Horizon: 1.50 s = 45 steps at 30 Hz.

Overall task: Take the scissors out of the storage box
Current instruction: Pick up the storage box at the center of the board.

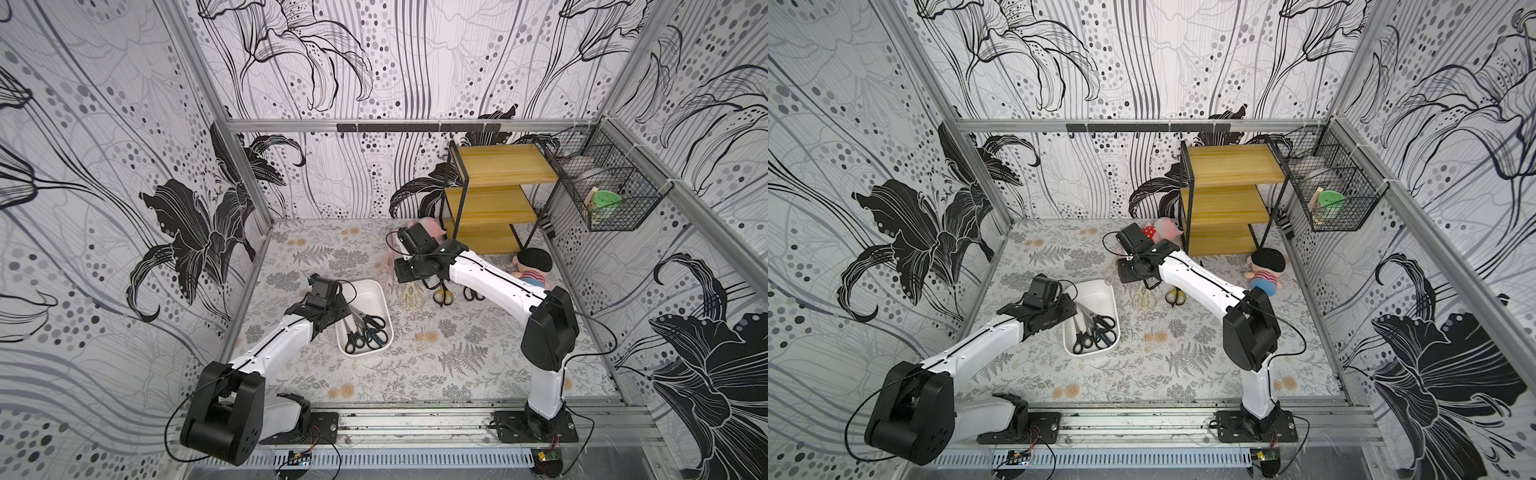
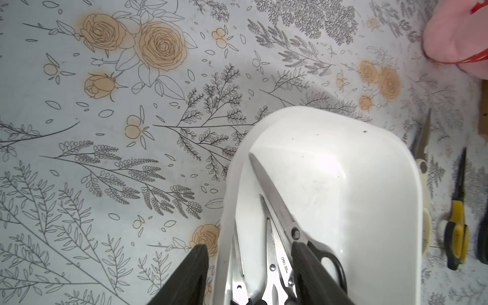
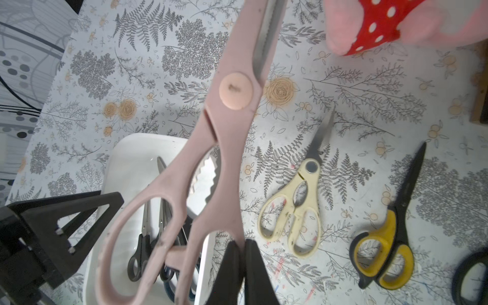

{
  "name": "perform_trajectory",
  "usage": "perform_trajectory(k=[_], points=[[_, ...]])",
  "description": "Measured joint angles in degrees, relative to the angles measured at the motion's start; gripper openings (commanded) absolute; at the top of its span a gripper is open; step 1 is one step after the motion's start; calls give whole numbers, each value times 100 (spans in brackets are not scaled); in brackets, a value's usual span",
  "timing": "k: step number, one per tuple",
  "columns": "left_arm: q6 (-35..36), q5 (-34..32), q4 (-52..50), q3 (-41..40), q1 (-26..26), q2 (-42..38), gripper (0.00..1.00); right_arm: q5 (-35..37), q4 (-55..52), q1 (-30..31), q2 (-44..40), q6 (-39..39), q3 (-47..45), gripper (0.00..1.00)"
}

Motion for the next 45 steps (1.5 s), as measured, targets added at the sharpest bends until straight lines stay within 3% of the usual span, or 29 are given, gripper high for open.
perform_trajectory(k=[7, 11, 20, 32, 45], points=[[109, -256, -225, 188, -114, 254, 26, 133, 81, -105, -44, 39, -31, 0], [146, -315, -236, 291, -127, 409, 23, 157, 98, -105, -109, 105, -85, 0], [267, -323, -192, 348, -153, 568, 0, 286, 101, -105, -140, 127, -85, 0], [590, -472, -507, 509, -87, 472, 0, 212, 122, -105, 190, 258, 146, 0], [1126, -1029, -778, 474, 1097, -348, 0, 63, 138, -11, 1003, 472, 210, 0]])
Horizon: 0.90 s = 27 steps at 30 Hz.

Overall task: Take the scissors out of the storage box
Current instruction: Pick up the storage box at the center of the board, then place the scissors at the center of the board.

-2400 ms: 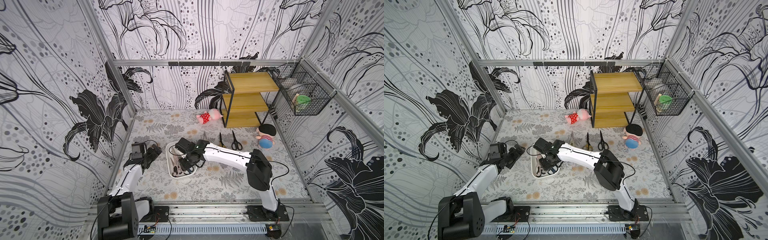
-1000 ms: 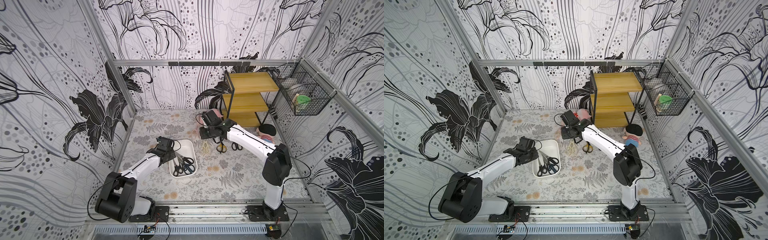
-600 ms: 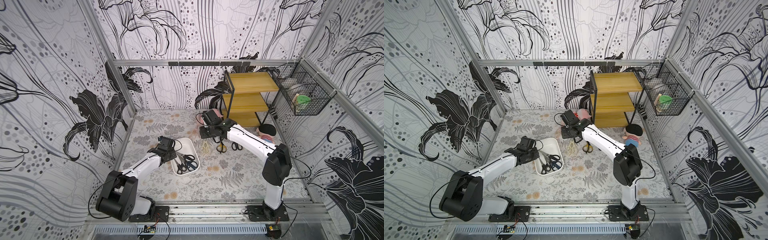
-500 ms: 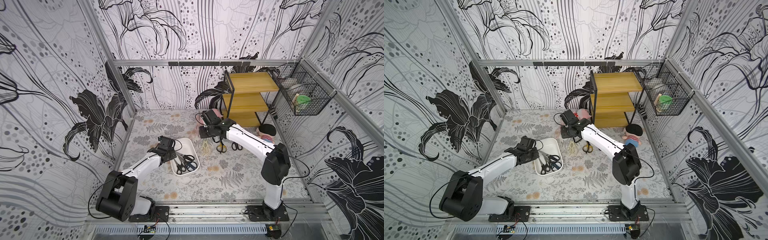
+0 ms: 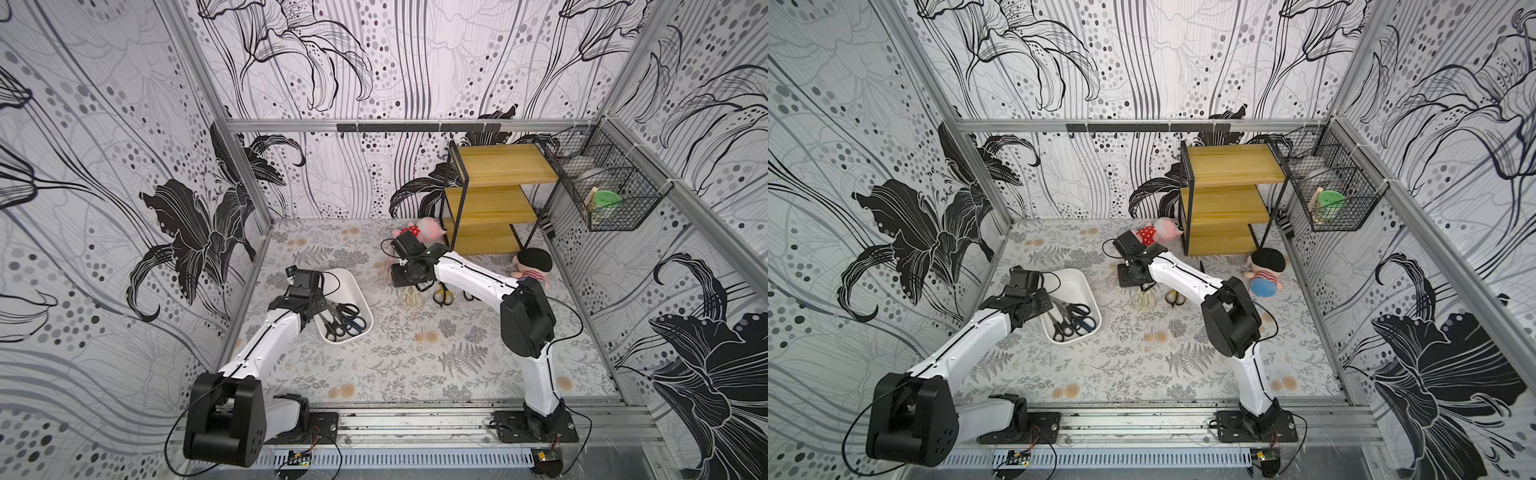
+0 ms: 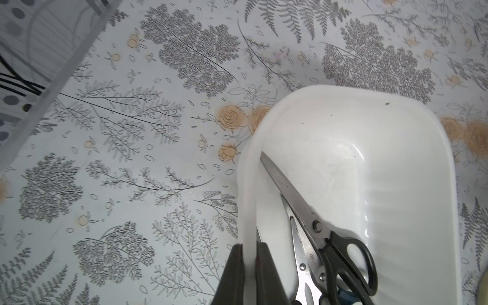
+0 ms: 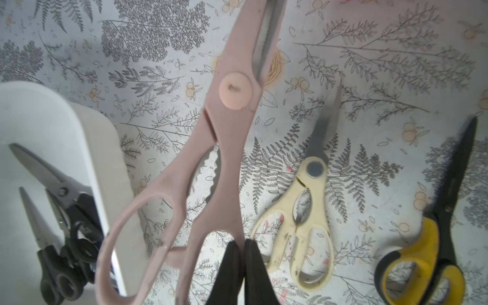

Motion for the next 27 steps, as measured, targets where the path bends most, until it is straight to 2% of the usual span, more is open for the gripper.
perform_trajectory(k=[4, 14, 21, 27], points=[[2, -214, -11, -57, 166, -289, 0, -2, -15, 127, 304, 0, 221, 0], [7, -332, 234, -341, 179, -1202, 0, -87, -28, 361, 881, 109, 326, 0], [111, -278, 627, -452, 179, -1283, 0, -66, -59, 345, 984, 105, 326, 0], [264, -273, 1250, -990, 179, -1434, 0, 81, -59, 345, 1086, 79, 328, 0]])
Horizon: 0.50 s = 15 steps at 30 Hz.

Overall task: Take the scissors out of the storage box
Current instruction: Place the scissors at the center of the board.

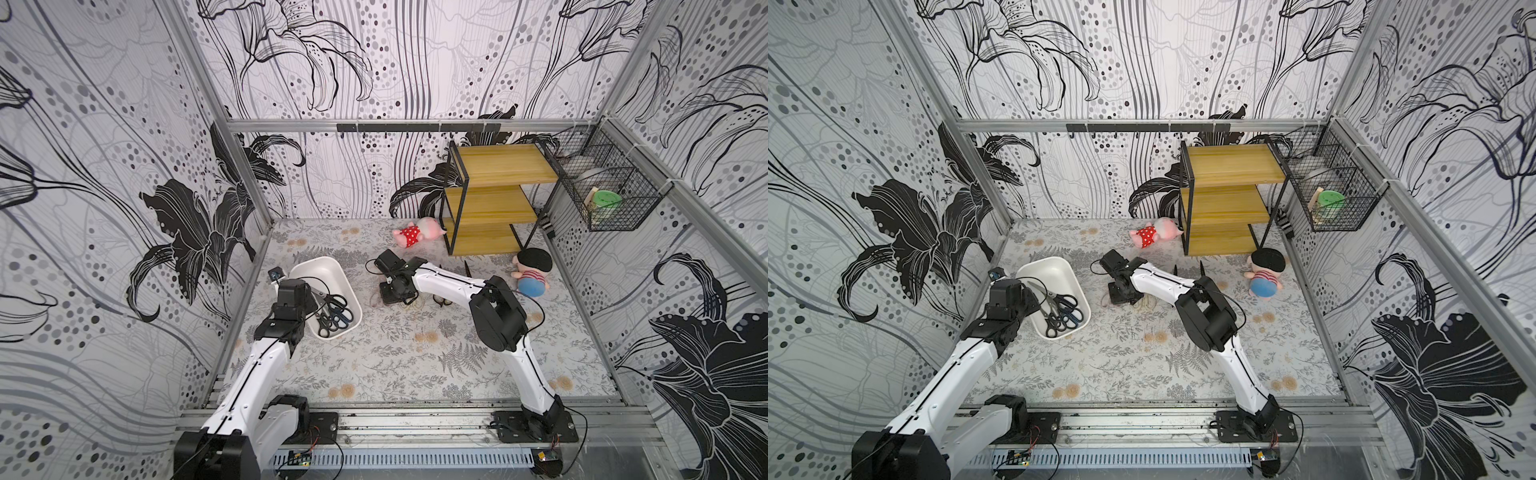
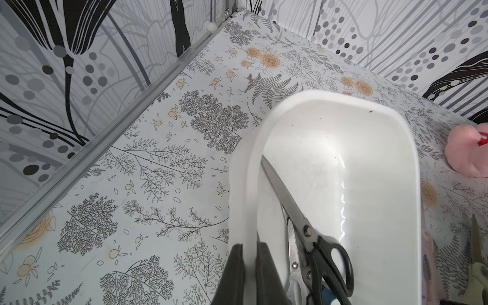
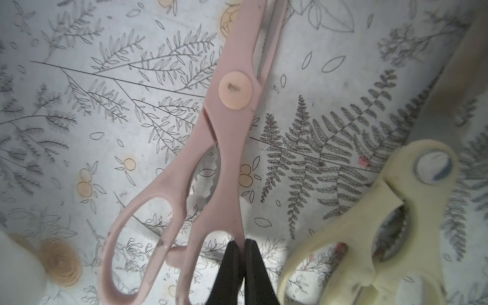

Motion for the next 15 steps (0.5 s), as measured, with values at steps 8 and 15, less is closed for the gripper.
perform_trajectory(k=[8, 15], points=[[192, 160, 1147, -756, 0, -463, 0, 186, -22, 0, 72, -116, 31, 10], [374, 354, 1812, -1016, -39, -852, 0, 271, -68, 0, 122, -221, 170, 25]])
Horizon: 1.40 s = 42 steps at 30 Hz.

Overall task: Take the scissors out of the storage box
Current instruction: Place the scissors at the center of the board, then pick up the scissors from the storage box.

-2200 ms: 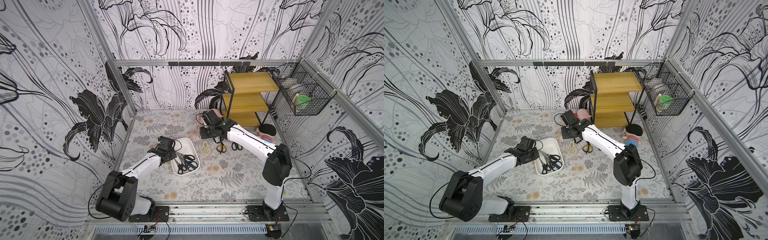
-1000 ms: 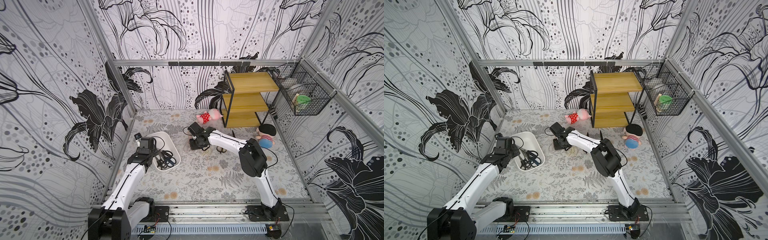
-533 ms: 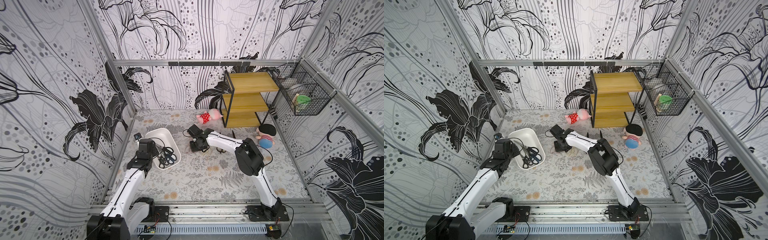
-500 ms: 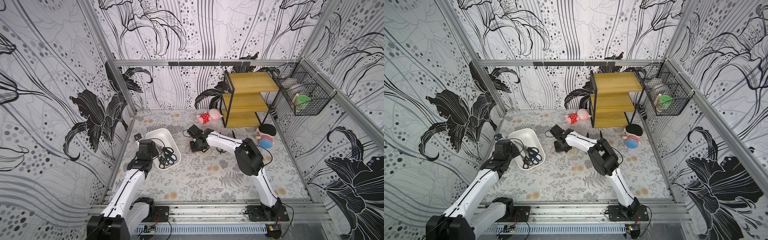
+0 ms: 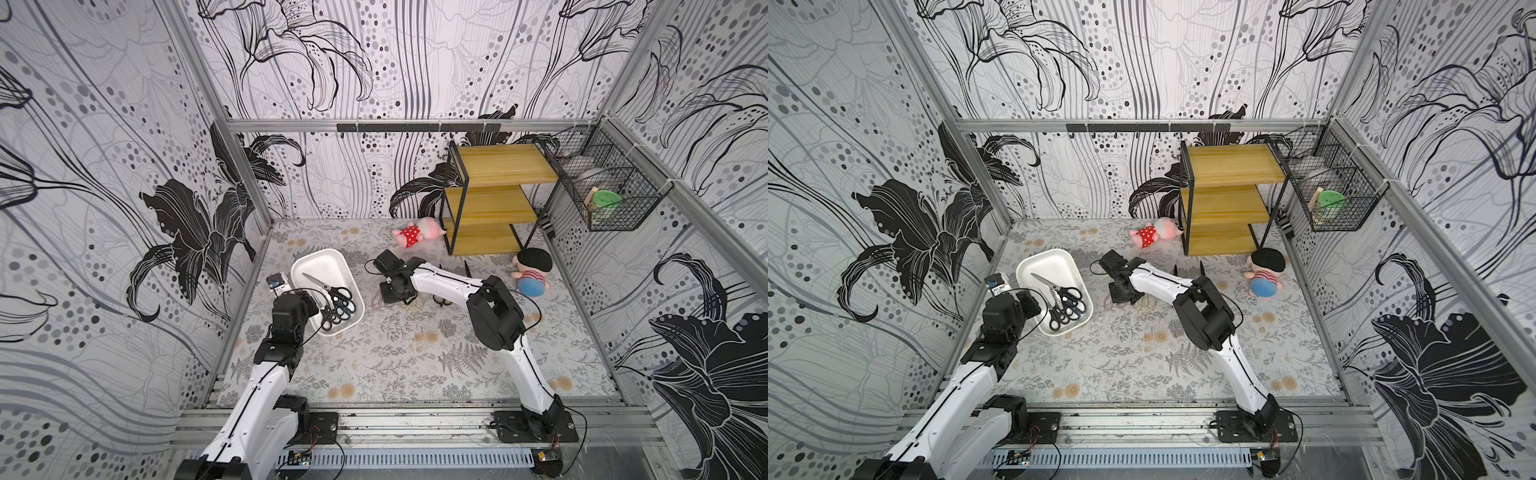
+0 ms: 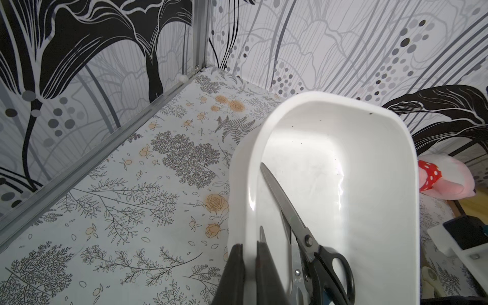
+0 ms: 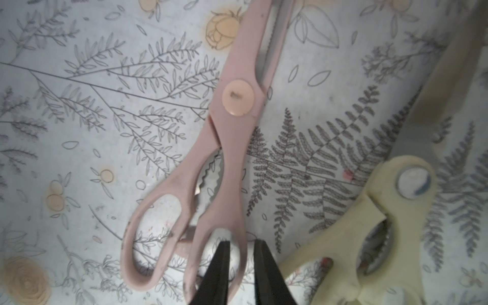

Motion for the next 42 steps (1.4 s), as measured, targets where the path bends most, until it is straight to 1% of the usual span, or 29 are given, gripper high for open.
perform_trajectory(k=[6, 12, 17, 21, 22, 25, 29, 32, 42], points=[[131, -7, 105, 0, -120, 4, 0, 39, -42, 0, 0, -42, 164, 27], [131, -125, 2, 2, -201, 243, 0, 39, -83, 0, -35, -79, 332, 28], [-15, -302, -304, 17, -221, 348, 0, -197, -81, 42, -457, -212, 317, 28], [-236, -415, -487, 50, -221, 352, 0, -546, 48, 332, -938, -448, 297, 29], [-280, -433, -505, 50, -221, 352, 0, -691, 101, 457, -1029, -509, 297, 32], [-345, -468, -544, 52, -221, 352, 0, -1115, 280, 844, -1113, -667, 297, 36], [-374, -503, -568, 57, -221, 358, 0, -1528, 343, 1211, -920, -791, 317, 36], [-389, -518, -595, 68, -221, 358, 0, -1650, 345, 1268, -658, -828, 389, 36], [-393, -531, -612, 70, -221, 356, 0, -1471, 348, 1204, 4, -938, 723, 36]])
